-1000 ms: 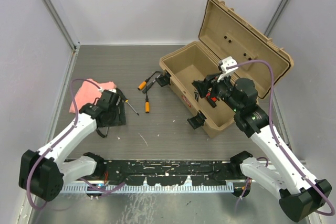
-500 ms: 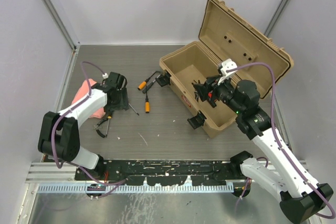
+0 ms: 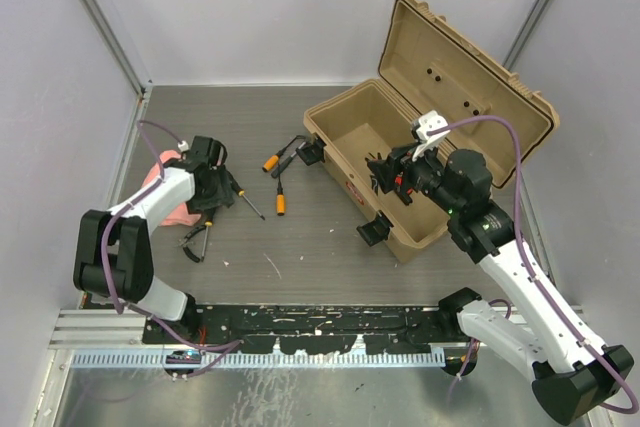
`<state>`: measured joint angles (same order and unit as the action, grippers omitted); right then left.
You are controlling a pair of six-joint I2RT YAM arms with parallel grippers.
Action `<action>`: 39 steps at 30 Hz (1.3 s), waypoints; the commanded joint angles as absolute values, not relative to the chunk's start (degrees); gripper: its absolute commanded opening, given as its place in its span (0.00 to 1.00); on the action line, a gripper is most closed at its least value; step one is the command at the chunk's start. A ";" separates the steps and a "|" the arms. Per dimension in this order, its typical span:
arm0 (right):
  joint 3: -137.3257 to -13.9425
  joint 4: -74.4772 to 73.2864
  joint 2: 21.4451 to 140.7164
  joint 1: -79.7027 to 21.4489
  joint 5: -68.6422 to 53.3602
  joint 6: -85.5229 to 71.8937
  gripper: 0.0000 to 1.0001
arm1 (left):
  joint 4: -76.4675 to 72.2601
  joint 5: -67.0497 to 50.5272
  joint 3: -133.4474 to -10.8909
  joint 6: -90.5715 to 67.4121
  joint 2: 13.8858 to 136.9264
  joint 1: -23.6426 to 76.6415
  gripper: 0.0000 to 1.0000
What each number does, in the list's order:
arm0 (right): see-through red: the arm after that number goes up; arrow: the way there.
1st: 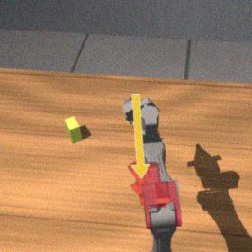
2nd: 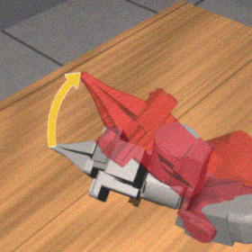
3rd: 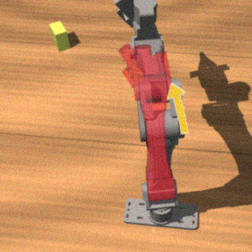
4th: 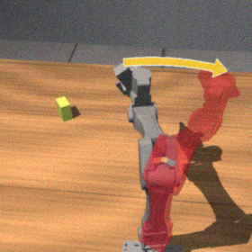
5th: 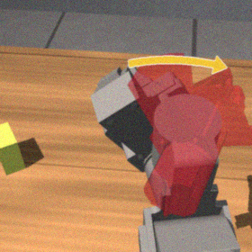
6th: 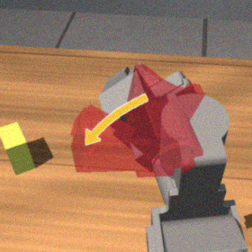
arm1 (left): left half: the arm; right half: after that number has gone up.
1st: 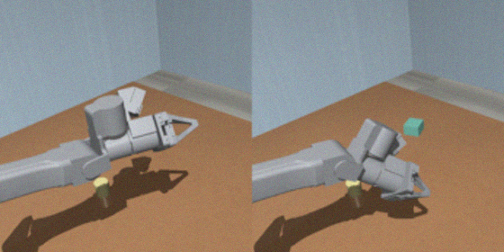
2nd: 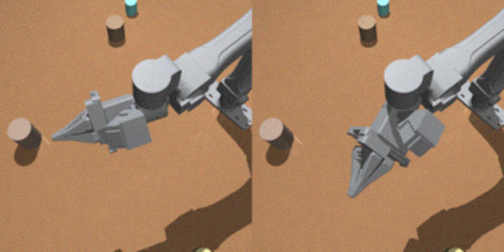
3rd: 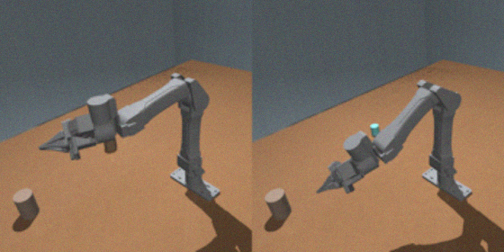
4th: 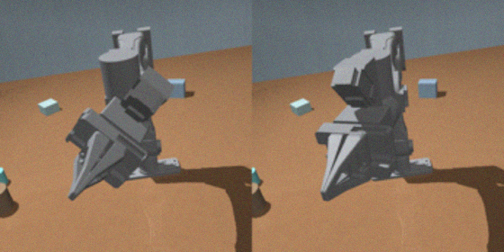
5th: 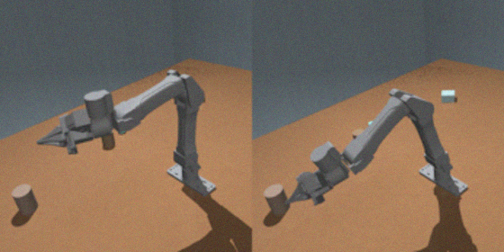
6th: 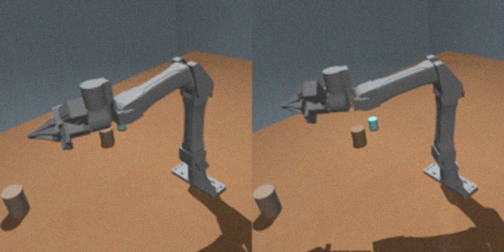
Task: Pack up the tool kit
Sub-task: Pick up the screwdriver from the center of the board.
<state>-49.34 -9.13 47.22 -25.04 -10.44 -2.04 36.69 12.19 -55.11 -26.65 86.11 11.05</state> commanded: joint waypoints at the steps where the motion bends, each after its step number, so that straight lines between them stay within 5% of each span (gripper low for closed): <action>1: -52.26 -8.22 46.90 -25.04 -10.59 -2.20 0.69 | 34.06 12.66 -54.25 -28.04 87.85 10.98 0.64; 5: -51.92 -8.96 46.21 -25.02 -10.54 -2.51 0.69 | 33.28 13.97 -52.78 -28.36 87.82 10.84 0.57; 17: -51.95 -9.40 46.95 -25.00 -11.21 -4.21 0.69 | 29.80 9.18 -51.03 -28.23 90.73 9.66 0.56; 39: -52.43 -10.12 48.09 -24.98 -9.70 -6.88 0.69 | 28.21 -2.80 -49.18 -28.61 93.12 9.56 0.14</action>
